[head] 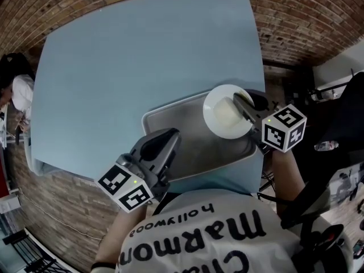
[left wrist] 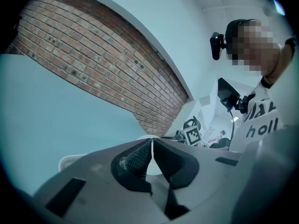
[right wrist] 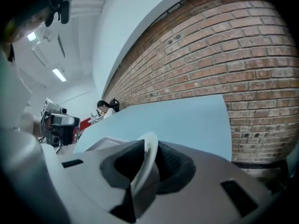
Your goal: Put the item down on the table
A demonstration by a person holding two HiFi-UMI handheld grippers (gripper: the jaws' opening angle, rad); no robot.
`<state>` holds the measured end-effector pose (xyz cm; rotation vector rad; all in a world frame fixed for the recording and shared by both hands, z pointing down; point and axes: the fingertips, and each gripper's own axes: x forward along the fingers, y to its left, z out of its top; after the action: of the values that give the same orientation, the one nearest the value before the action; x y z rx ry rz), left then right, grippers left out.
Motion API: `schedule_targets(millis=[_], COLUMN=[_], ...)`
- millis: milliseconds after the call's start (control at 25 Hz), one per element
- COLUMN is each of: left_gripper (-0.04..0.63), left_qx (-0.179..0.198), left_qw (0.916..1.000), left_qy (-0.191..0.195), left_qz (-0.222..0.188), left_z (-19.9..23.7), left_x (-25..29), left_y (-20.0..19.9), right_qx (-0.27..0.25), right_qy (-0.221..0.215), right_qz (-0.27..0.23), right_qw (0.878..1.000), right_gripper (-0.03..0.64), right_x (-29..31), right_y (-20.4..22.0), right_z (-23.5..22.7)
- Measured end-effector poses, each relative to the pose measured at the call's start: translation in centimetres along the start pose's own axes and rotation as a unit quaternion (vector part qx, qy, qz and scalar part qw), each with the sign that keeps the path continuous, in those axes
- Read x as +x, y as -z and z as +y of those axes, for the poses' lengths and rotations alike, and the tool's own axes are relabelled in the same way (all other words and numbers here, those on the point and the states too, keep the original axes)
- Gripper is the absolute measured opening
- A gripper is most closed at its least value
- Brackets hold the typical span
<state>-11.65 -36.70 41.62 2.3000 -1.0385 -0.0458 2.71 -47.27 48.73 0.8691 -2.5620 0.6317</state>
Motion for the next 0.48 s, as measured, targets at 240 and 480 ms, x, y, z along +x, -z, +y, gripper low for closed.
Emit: schedule_targets(millis=[240,480], left_gripper=[0.018,0.018], left_qx=[0.001,0.000], left_qw=[0.9999,1.0000], left_qy=[-0.010,-0.009], left_qz=[-0.002,-0.004], left_z=[0.3,0.5], left_x=[-0.1,-0.4], left_y=[0.0,-0.2], right_qx=[0.002,-0.018], right_qy=[0.020,0.019], right_qz=[-0.036,-0.031], right_qw=[0.999,0.999], right_gripper=[0.060,0.066], right_x=[-0.6,-0.3], right_y=[0.1,-0.1], right_z=[-1.5,-1.4])
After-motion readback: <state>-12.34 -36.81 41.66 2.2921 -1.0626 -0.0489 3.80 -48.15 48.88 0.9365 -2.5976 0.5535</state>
